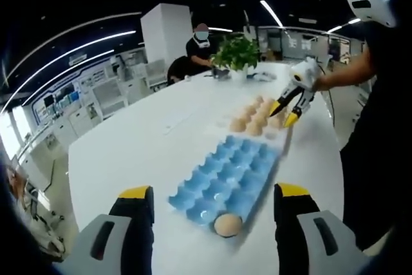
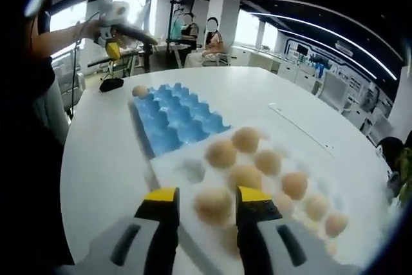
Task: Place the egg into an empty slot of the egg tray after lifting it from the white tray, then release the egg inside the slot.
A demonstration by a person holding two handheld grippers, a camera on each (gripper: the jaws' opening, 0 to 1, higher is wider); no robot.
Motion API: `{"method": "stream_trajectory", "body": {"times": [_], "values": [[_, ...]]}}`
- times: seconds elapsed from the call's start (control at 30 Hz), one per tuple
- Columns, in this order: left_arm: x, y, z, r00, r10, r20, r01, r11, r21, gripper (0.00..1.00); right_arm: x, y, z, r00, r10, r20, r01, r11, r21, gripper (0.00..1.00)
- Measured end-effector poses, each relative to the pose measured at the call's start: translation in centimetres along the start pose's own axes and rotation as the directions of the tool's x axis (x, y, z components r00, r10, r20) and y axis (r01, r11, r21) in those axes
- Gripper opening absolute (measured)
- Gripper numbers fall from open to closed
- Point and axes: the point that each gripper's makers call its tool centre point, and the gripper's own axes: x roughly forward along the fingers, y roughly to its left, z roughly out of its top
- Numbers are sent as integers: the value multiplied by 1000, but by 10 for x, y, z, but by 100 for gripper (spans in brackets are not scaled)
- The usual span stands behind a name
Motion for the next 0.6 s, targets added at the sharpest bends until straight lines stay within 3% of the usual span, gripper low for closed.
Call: {"method": "stream_trajectory", "body": {"times": [0.43,0.6], "values": [[0,6,0,1000,-13,18,13,1000,1,76,5,2,-2,1000,5,-22,-6,1000,-23,34],[-3,7,-7,1000,-5,5,5,1000,-7,78,3,-7,1,1000,0,4,0,999,43,35]]}}
